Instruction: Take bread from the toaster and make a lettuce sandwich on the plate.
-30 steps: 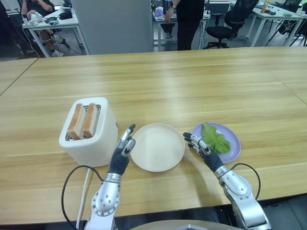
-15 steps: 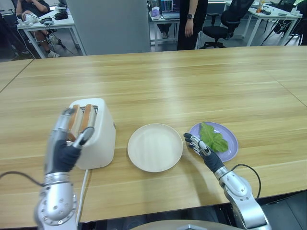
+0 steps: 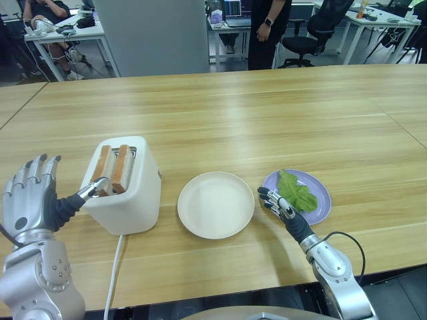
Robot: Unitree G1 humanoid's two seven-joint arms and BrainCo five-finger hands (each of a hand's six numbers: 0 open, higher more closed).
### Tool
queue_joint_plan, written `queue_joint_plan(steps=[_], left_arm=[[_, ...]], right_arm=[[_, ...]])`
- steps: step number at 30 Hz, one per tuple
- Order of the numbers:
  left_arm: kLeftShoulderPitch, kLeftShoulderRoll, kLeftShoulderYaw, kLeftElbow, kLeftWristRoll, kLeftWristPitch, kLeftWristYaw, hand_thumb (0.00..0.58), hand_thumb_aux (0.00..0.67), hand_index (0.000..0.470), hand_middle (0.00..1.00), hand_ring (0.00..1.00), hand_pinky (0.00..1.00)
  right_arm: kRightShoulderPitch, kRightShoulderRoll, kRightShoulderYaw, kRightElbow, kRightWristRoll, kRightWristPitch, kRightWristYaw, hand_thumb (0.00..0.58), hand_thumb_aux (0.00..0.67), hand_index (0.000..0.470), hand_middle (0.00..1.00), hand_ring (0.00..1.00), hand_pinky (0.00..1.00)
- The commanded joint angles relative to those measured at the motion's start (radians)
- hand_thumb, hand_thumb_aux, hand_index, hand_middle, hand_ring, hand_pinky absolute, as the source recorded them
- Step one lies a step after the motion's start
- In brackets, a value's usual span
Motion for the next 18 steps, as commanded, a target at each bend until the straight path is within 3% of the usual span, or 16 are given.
queue_joint_plan(steps=[1,9,18], left_arm=[[-0.014,0.032,0.001,0.048,0.079,0.018,-0.076,0.0,0.0,0.0,0.0,0.0,0.0],[-0.046,0.078,-0.028,0.111,0.219,-0.006,-0.143,0.0,0.0,0.0,0.0,0.0,0.0],[-0.081,0.046,-0.118,0.123,0.334,-0.062,-0.163,0.0,0.0,0.0,0.0,0.0,0.0]], right_arm=[[-0.002,-0.003,-0.019,-0.016,0.01,0.007,-0.002,0.0,0.0,0.0,0.0,0.0,0.0],[-0.011,-0.019,-0.058,-0.025,0.038,0.023,0.012,0.0,0.0,0.0,0.0,0.0,0.0],[-0.029,-0.033,-0.092,-0.027,0.061,0.039,0.022,0.0,0.0,0.0,0.0,0.0,0.0]])
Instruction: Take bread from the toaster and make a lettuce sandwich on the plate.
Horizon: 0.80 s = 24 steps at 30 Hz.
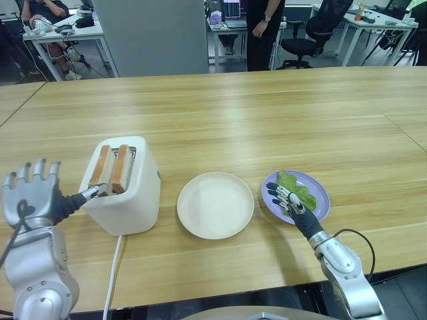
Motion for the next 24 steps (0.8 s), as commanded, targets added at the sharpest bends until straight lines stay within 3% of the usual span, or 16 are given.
queue_joint_plan(steps=[1,8,9,10,13,15,17,18,19,20,21,22,24], left_arm=[[-0.023,-0.016,-0.044,0.025,0.045,-0.024,-0.011,0.0,0.0,0.0,0.0,0.0,0.0],[-0.057,-0.042,-0.106,0.068,0.083,-0.056,-0.009,0.0,0.0,0.0,0.0,0.0,0.0],[-0.056,-0.042,-0.105,0.07,0.087,-0.058,-0.008,0.261,0.173,0.119,0.0,0.0,0.0],[-0.054,-0.042,-0.103,0.073,0.093,-0.059,-0.005,0.441,0.342,0.235,0.0,0.0,0.0],[-0.042,-0.039,-0.091,0.081,0.093,-0.064,-0.002,0.452,0.355,0.244,0.0,0.0,0.0],[-0.032,-0.036,-0.079,0.085,0.088,-0.067,-0.001,0.514,0.444,0.305,0.0,0.0,0.0],[-0.025,-0.035,-0.068,0.081,0.078,-0.071,-0.003,0.524,0.462,0.317,0.0,0.0,0.0],[-0.021,-0.032,-0.06,0.075,0.075,-0.073,-0.005,0.524,0.462,0.317,0.0,0.0,0.0],[-0.019,-0.032,-0.054,0.071,0.067,-0.074,-0.007,0.487,0.402,0.276,0.0,0.0,0.0],[-0.017,-0.03,-0.048,0.066,0.065,-0.076,-0.008,0.288,0.194,0.133,0.0,0.0,0.0],[-0.015,-0.027,-0.041,0.062,0.066,-0.078,-0.009,0.288,0.194,0.133,0.0,0.0,0.0],[-0.012,-0.026,-0.03,0.057,0.059,-0.079,-0.011,0.0,0.0,0.0,0.0,0.0,0.0],[-0.008,-0.024,-0.009,0.043,0.05,-0.081,-0.011,0.0,0.0,0.0,0.0,0.0,0.0]], right_arm=[[-0.003,-0.004,-0.013,-0.009,0.009,0.015,0.003,0.0,0.0,0.0,0.0,0.0,0.0],[-0.013,-0.004,-0.022,0.0,0.012,0.008,-0.002,0.0,0.0,0.0,0.0,0.0,0.0],[-0.015,-0.005,-0.026,0.001,0.014,0.007,-0.002,0.0,0.0,0.0,0.0,0.0,0.0],[-0.017,-0.006,-0.033,0.003,0.016,0.005,-0.003,0.0,0.0,0.0,0.0,0.0,0.0],[-0.027,-0.007,-0.042,0.013,0.017,0.003,-0.002,0.0,0.0,0.0,0.0,0.0,0.0],[-0.033,-0.006,-0.046,0.019,0.017,0.002,0.0,0.0,0.0,0.0,0.0,0.0,0.0],[-0.035,-0.005,-0.048,0.023,0.017,0.001,0.001,0.0,0.0,0.0,0.0,0.0,0.0],[-0.033,-0.003,-0.048,0.027,0.015,-0.002,0.001,0.0,0.0,0.0,0.0,0.0,0.0],[-0.032,-0.002,-0.047,0.029,0.014,-0.003,0.0,0.0,0.0,0.0,0.0,0.0,0.0],[-0.029,-0.001,-0.046,0.031,0.013,-0.005,-0.001,0.0,0.0,0.0,0.0,0.0,0.0],[-0.026,0.0,-0.046,0.031,0.012,-0.006,-0.001,0.0,0.0,0.0,0.0,0.0,0.0],[-0.024,0.0,-0.045,0.031,0.012,-0.007,-0.001,0.0,0.0,0.0,0.0,0.0,0.0],[-0.022,-0.001,-0.044,0.033,0.011,-0.008,0.0,0.0,0.0,0.0,0.0,0.0,0.0]])
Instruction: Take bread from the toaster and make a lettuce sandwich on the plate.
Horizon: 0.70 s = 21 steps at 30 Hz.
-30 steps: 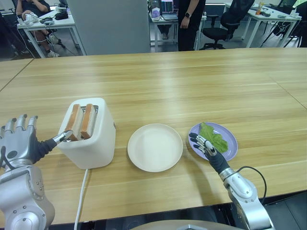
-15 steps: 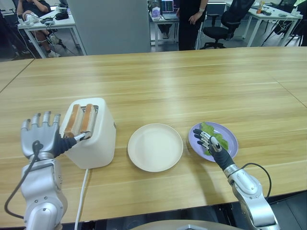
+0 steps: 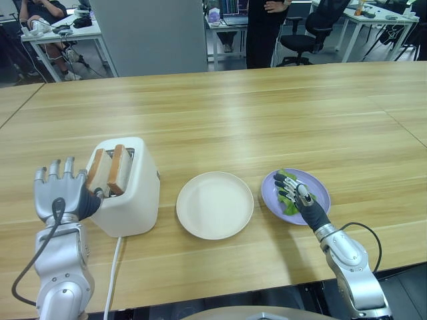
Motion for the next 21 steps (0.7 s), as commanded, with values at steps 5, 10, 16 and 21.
queue_joint_plan(steps=[5,10,16,21], left_arm=[[0.023,-0.009,0.062,-0.032,-0.047,-0.007,-0.017,0.0,0.0,0.0,0.0,0.0,0.0],[0.026,-0.058,0.062,0.005,-0.107,0.008,0.005,0.0,0.0,0.0,0.0,0.0,0.0],[0.014,-0.096,0.026,0.051,-0.11,0.012,0.037,0.313,0.215,0.148,0.0,0.0,0.0],[-0.003,-0.091,-0.011,0.091,-0.103,0.01,0.057,0.48,0.391,0.269,0.0,0.0,0.0]], right_arm=[[0.013,-0.001,-0.007,0.019,0.003,-0.005,0.0,0.0,0.0,0.0,0.0,0.0,0.0],[0.01,-0.006,-0.016,0.02,0.006,-0.001,0.0,0.0,0.0,0.0,0.0,0.0,0.0],[-0.002,-0.01,-0.032,0.038,0.008,-0.007,0.001,0.0,0.0,0.0,0.0,0.0,0.0],[-0.012,-0.009,-0.042,0.055,0.006,-0.018,-0.002,0.0,0.0,0.0,0.0,0.0,0.0]])
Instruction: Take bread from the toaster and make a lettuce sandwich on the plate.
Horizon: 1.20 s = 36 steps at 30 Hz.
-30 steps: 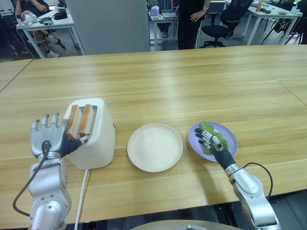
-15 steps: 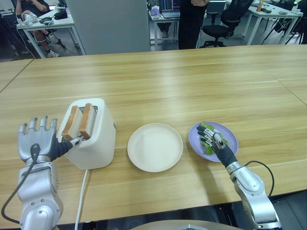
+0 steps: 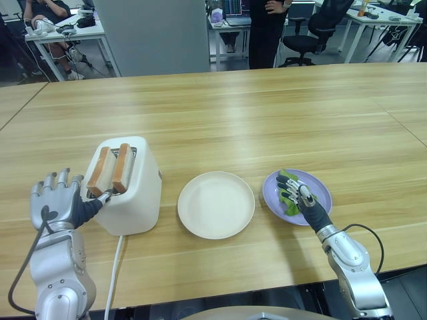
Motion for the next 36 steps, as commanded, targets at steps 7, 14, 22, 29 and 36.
queue_joint_plan(steps=[7,14,22,29,36], left_arm=[[-0.047,-0.02,-0.056,0.068,-0.028,0.016,0.031,0.58,0.67,0.46,0.0,0.0,0.0],[-0.188,-0.078,-0.049,0.065,-0.134,0.03,0.154,0.58,0.67,0.46,0.8,0.8,0.8],[-0.399,-0.196,0.076,0.083,-0.407,-0.007,0.487,0.58,0.67,0.46,1.0,1.0,1.0],[-0.521,-0.252,0.12,0.18,-0.687,-0.161,0.675,0.58,0.67,0.46,1.0,1.0,1.0],[-0.648,-0.351,0.162,0.226,-1.131,-0.291,0.641,0.58,0.67,0.46,1.0,1.0,1.0]], right_arm=[[-0.003,0.005,-0.009,0.045,-0.003,-0.028,-0.006,0.0,0.0,0.0,0.0,0.0,0.0],[0.004,0.012,-0.01,0.052,-0.008,-0.04,-0.021,0.0,0.0,0.0,0.0,0.0,0.0],[0.005,0.008,-0.021,0.07,-0.006,-0.053,-0.027,0.0,0.0,0.0,0.0,0.0,0.0],[0.008,0.006,-0.035,0.083,-0.006,-0.062,-0.036,0.0,0.0,0.0,0.0,0.0,0.0],[-0.003,0.011,-0.029,0.087,-0.01,-0.065,-0.046,0.0,0.0,0.0,0.0,0.0,0.0]])
